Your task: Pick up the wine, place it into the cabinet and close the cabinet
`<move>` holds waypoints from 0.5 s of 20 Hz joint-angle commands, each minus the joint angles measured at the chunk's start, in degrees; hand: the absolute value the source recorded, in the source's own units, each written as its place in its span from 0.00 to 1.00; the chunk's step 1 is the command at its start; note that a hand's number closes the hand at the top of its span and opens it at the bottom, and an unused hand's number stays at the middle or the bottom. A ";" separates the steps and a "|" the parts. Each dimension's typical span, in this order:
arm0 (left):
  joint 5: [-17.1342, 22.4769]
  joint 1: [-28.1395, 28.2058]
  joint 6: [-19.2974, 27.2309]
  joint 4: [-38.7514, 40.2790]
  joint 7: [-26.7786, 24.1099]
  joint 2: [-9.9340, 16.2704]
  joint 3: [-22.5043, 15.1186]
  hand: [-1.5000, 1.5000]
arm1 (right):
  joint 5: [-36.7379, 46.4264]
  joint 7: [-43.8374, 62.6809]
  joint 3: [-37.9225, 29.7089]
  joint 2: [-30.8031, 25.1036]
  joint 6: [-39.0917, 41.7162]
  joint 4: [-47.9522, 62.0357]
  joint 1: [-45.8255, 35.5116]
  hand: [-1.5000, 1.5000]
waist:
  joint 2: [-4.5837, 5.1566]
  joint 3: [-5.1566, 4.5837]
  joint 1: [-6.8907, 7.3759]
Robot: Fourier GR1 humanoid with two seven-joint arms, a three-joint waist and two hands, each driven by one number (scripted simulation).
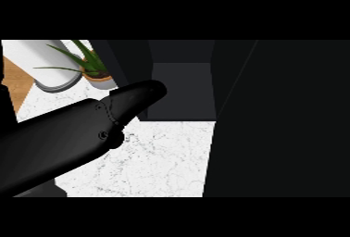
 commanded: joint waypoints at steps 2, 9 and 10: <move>0.82 -1.87 -3.93 0.63 8.67 -0.16 1.48 0.00 | 2.68 0.49 1.33 0.60 -1.15 -2.24 1.19 0.00 | -0.09 0.03 0.02; 9.93 8.88 -1.67 3.56 -4.63 0.22 5.09 0.00 | 0.83 0.40 -2.71 -1.21 0.01 -3.78 1.86 0.00 | 0.22 -0.01 -0.31; 8.07 5.32 -4.10 2.84 -0.26 1.00 6.26 0.00 | 2.39 -1.11 -1.62 -0.96 0.24 -5.37 5.56 0.00 | 0.05 0.03 -0.32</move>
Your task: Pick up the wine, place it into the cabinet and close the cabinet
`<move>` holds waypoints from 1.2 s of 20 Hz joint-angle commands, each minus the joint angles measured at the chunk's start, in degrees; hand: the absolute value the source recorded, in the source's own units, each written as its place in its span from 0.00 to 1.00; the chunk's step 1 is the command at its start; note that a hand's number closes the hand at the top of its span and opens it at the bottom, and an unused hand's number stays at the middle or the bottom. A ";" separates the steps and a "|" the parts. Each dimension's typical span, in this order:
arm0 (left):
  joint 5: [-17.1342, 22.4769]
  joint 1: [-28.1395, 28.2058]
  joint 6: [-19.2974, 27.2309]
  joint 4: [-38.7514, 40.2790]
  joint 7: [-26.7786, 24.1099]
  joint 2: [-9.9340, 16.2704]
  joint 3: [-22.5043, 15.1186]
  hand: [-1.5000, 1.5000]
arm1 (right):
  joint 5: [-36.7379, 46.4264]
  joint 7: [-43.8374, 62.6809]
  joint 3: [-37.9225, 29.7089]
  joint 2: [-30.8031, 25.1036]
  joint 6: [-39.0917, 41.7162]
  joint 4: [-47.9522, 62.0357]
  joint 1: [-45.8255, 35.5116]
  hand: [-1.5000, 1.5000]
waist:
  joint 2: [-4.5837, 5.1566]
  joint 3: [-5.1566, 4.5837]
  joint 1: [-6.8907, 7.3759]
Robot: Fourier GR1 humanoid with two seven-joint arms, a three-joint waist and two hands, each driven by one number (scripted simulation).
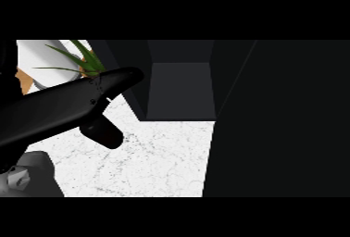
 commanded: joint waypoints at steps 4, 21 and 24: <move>6.75 1.08 -0.60 6.48 -1.43 0.86 4.70 0.00 | -1.24 -0.60 -4.23 -1.26 1.01 -3.32 1.87 0.00 | 0.12 0.02 -0.16; 13.00 26.70 10.29 13.60 -26.16 -0.22 3.41 0.00 | -8.28 -5.40 -12.19 -1.26 9.12 -6.24 10.80 0.00 | 0.01 0.00 -0.21; 18.33 28.25 11.22 18.75 -33.70 0.71 5.56 0.00 | -8.76 -4.97 -12.60 -1.06 9.71 -4.56 9.39 0.00 | 0.15 -0.03 -0.30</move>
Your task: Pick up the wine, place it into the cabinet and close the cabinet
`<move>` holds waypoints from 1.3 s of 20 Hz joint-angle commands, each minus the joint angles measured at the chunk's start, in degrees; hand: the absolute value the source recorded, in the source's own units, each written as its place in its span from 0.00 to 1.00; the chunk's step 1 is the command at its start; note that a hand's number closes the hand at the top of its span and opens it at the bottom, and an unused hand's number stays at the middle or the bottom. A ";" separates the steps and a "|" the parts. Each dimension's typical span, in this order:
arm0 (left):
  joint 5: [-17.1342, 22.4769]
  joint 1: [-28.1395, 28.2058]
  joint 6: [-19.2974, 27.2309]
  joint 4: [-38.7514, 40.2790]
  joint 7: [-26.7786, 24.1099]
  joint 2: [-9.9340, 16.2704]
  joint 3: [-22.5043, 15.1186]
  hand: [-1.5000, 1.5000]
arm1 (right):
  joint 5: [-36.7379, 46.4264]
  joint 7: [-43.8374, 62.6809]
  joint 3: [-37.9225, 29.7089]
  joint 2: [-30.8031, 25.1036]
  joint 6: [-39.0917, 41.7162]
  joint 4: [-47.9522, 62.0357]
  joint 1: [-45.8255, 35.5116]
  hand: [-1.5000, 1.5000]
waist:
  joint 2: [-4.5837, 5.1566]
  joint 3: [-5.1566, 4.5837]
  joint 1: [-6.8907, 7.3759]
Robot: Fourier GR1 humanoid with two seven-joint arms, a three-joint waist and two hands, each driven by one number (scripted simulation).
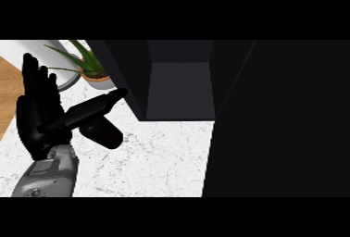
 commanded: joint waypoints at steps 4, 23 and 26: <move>11.25 6.83 -0.94 5.17 -13.73 1.82 5.09 0.00 | -11.54 4.73 -5.40 -1.92 2.00 -4.98 -0.27 0.00 | 0.04 -0.04 0.10; 21.76 18.43 -3.89 11.30 -30.16 -0.68 7.23 0.00 | -5.79 6.01 0.77 4.08 2.51 -6.09 1.25 0.00 | -0.06 -0.02 0.48; 26.69 18.49 -6.06 18.36 -38.31 0.37 12.02 0.00 | -9.65 5.52 -2.32 2.98 4.54 -8.96 4.15 0.00 | -0.08 -0.04 -0.05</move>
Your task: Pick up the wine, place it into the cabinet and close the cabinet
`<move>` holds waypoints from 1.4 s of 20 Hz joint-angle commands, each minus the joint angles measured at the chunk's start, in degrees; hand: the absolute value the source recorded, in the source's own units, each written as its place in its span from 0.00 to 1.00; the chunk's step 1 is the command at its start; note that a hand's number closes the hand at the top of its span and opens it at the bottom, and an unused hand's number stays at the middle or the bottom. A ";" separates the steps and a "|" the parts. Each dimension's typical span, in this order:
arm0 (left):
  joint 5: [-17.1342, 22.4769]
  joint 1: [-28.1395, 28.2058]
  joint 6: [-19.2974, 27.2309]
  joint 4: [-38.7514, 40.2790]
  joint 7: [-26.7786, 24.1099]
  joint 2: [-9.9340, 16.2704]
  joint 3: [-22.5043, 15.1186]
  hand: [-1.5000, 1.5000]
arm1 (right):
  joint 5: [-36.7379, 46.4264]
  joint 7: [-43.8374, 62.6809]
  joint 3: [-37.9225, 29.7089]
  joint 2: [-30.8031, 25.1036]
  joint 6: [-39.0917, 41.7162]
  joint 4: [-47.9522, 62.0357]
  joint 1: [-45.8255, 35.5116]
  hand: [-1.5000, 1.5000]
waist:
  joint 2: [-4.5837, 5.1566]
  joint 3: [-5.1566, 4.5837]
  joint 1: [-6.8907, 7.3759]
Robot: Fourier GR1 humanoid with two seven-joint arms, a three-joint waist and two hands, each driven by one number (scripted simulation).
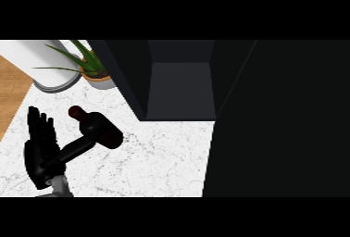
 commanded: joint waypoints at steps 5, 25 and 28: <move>6.29 2.13 -4.38 8.18 -9.96 0.50 3.08 0.00 | -2.57 0.35 3.02 2.40 1.15 -5.53 3.61 0.00 | 0.03 0.01 0.07; 12.74 -9.68 -11.64 34.57 -23.08 2.56 7.87 0.00 | -4.02 2.99 0.99 2.24 -0.01 -6.29 1.73 0.00 | 0.08 0.01 -0.17; 13.19 -10.10 -12.65 38.64 -27.09 2.18 8.28 0.00 | -7.59 7.24 -2.03 0.14 -1.44 -6.88 -1.69 0.00 | 0.08 0.00 -0.06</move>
